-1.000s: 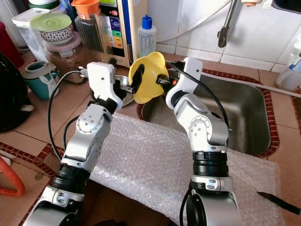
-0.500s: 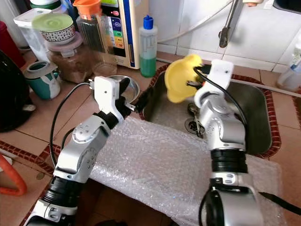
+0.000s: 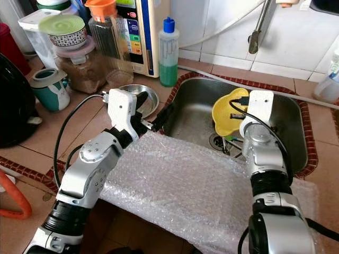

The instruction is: Kitchen organization

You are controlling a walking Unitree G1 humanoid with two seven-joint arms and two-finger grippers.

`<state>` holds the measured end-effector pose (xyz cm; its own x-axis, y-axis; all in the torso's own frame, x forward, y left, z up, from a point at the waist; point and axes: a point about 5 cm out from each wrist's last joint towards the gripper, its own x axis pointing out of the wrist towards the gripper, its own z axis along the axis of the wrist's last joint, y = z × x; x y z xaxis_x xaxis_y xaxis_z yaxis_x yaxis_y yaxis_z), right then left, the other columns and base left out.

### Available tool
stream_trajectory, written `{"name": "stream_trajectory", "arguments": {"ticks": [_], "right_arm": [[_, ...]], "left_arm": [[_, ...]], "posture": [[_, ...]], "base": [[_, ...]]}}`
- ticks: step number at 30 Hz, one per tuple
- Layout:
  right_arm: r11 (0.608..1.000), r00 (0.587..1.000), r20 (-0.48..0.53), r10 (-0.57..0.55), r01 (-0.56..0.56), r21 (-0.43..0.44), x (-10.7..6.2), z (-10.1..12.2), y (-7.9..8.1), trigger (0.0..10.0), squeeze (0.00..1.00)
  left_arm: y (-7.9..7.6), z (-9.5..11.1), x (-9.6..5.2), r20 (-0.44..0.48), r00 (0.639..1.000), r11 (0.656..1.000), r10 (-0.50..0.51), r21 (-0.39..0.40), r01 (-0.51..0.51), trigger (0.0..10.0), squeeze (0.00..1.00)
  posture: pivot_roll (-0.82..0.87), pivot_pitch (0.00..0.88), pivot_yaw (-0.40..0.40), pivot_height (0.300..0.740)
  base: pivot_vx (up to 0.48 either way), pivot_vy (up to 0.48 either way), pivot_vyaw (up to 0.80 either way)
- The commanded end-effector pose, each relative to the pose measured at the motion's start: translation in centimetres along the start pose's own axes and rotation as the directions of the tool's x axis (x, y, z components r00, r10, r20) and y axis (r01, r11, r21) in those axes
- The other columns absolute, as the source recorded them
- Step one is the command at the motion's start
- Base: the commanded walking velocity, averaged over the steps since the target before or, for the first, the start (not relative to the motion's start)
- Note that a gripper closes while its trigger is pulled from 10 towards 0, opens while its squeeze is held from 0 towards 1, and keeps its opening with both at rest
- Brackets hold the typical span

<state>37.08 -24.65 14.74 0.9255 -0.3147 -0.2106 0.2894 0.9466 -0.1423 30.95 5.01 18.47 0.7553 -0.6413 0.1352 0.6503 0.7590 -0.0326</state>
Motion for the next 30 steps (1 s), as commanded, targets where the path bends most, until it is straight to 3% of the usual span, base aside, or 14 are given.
{"name": "stream_trajectory", "arguments": {"ticks": [1, 2, 3, 12, 23, 30], "right_arm": [[1.0, 1.0, -0.016, -0.016, 0.016, 0.012, 0.2, -0.6, -0.6, 10.0, 0.03], [1.0, 1.0, -0.019, -0.017, 0.017, 0.021, 0.2, -0.7, -0.7, 10.0, 0.03], [1.0, 1.0, -0.02, -0.022, 0.022, 0.022, 0.3, -0.8, -0.7, 10.0, 1.0], [1.0, 1.0, -0.003, -0.01, 0.01, 0.0, 0.6, -0.8, -0.8, 10.0, 1.0], [0.999, 1.0, 0.01, -0.02, 0.021, -0.029, 0.7, -1.0, -2.8, 10.0, 1.0], [1.0, 1.0, 0.026, 0.011, -0.01, -0.01, 0.7, -0.7, -2.2, 10.0, 1.0]], "left_arm": [[-0.7, -0.3, -0.2, -0.026, 0.999, 0.999, -0.04, 0.012, 0.04, 10.0, 0.0], [-0.8, -0.5, -0.2, -0.031, 0.999, 0.999, -0.044, 0.01, 0.044, 10.0, 0.0], [-1.0, -0.5, -0.3, -0.035, 0.998, 0.999, -0.051, 0.013, 0.052, 10.0, 0.0], [-1.1, -0.5, -0.4, -0.045, 0.997, 0.998, -0.057, 0.021, 0.058, 10.0, 0.0], [-1.1, -0.5, -0.3, -0.05, 0.997, 0.998, -0.057, 0.038, 0.059, 10.0, 0.0], [-0.4, -0.1, -0.3, -0.033, 0.999, 0.998, -0.012, 0.058, 0.014, 10.0, 0.0]], "posture": [[-0.01, 0.097, 0.033, 0.74], [-0.01, 0.097, 0.034, 0.74], [-0.01, 0.097, 0.034, 0.74], [0.0, 0.099, 0.035, 0.74], [-0.01, 0.097, 0.038, 0.74], [0.0, 0.099, 0.038, 0.74]], "base": [[0.0, 0.0, 0.0], [0.0, 0.0, 0.0], [0.0, 0.0, 0.0], [0.0, 0.0, 0.0], [0.0, 0.0, 0.0], [0.0, 0.0, 0.0]]}}
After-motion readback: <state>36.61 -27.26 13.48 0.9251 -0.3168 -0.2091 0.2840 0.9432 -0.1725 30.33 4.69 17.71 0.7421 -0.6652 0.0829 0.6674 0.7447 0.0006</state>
